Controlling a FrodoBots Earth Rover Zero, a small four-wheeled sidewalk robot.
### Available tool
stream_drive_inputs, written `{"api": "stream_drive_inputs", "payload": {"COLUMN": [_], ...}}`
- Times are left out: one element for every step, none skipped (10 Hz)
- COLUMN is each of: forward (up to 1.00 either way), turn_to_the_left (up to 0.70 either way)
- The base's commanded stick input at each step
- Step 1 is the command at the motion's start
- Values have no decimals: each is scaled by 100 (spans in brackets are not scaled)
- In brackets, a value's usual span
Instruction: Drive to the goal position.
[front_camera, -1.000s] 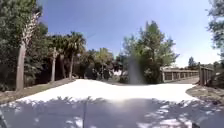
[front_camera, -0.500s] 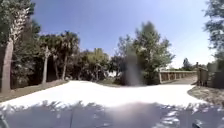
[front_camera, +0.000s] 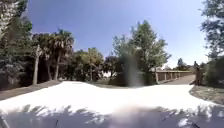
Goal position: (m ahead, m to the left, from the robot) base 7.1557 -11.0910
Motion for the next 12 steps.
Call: {"api": "stream_drive_inputs", "payload": {"forward": [70,70,70,70,70,70,70,70,70,70,70,70], "turn_to_the_left": [-14,-14,-14,-14,-14,-14,-14,-14,-14,-14,-14,-14]}}
